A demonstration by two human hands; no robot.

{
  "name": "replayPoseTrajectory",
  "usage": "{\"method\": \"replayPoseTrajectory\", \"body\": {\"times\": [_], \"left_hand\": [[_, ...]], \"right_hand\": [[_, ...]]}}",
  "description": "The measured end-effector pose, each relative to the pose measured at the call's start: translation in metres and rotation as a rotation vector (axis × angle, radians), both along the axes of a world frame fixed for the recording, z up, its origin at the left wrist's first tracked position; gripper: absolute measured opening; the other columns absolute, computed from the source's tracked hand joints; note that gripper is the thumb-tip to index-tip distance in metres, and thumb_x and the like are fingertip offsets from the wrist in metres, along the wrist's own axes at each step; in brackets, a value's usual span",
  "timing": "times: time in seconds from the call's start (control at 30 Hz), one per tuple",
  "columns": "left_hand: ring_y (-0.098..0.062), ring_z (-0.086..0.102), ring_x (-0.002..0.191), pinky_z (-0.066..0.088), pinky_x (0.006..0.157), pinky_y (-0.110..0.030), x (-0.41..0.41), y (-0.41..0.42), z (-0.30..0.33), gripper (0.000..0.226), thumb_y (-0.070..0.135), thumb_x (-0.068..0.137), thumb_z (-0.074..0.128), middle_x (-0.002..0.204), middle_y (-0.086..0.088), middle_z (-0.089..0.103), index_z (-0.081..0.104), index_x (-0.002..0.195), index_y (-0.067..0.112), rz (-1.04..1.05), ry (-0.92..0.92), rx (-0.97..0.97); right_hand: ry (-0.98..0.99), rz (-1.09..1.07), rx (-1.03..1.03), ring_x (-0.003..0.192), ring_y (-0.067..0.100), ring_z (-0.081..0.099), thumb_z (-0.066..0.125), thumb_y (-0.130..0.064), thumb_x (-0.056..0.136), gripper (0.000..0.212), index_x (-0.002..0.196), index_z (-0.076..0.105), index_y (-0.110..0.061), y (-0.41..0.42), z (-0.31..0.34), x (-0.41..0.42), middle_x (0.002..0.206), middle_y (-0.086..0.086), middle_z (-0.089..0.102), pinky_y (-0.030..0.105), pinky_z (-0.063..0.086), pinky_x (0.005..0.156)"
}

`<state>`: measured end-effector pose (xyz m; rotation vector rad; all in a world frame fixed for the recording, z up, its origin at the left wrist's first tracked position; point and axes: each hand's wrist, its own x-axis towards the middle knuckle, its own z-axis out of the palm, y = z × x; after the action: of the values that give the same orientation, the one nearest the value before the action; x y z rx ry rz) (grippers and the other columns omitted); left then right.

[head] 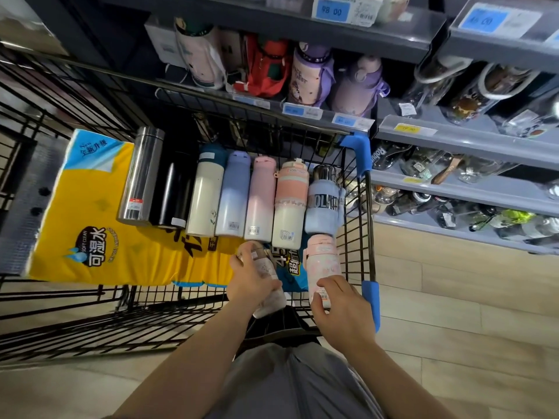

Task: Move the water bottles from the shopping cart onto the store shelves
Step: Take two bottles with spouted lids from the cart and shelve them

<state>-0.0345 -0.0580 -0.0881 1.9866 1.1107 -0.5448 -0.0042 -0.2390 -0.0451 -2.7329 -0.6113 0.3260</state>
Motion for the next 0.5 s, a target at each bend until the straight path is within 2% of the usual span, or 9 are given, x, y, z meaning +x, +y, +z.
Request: {"method": "replayPoseTrajectory", "body": {"times": [0.13,0.23,0.4,0.5], "left_hand": [[-0.036,0.043,0.127,0.050,0.088,-0.043,0.003,0.000,-0.003,0.107,0.035,0.074,0.083,0.150,-0.012,0.015,0.006,0.148,0.033,-0.016,0.044,0.034],[-0.038,0.040,0.129,0.049,0.092,-0.046,0.005,-0.003,-0.007,0.115,0.036,0.073,0.083,0.152,-0.014,0.012,-0.002,0.151,0.035,0.016,0.053,0.020],[-0.037,0.032,0.137,0.044,0.097,-0.047,0.009,-0.006,-0.014,0.118,0.037,0.069,0.086,0.156,-0.013,0.007,0.002,0.152,0.038,0.181,-0.028,-0.053],[-0.035,0.036,0.134,0.045,0.094,-0.046,0.011,-0.004,-0.014,0.114,0.032,0.071,0.086,0.155,-0.012,0.010,0.005,0.151,0.036,0.197,-0.038,-0.052]], "right_hand": [[0.013,-0.006,-0.004,0.060,0.014,0.060,0.048,-0.035,0.078,0.028,0.090,0.067,-0.017,0.000,0.000,-0.001,0.082,-0.001,0.066,0.016,0.035,0.045],[0.026,-0.005,0.013,0.061,0.015,0.060,0.042,-0.037,0.080,0.033,0.090,0.066,-0.017,0.001,0.000,0.000,0.082,-0.001,0.065,0.022,0.042,0.042],[0.040,-0.002,0.012,0.063,0.016,0.063,0.048,-0.035,0.080,0.026,0.089,0.065,-0.016,0.000,-0.001,0.000,0.083,0.000,0.065,0.024,0.048,0.042],[0.077,-0.001,0.004,0.065,0.017,0.063,0.042,-0.038,0.081,0.033,0.090,0.065,-0.016,0.001,0.000,0.001,0.084,0.001,0.065,0.026,0.050,0.042]]}}
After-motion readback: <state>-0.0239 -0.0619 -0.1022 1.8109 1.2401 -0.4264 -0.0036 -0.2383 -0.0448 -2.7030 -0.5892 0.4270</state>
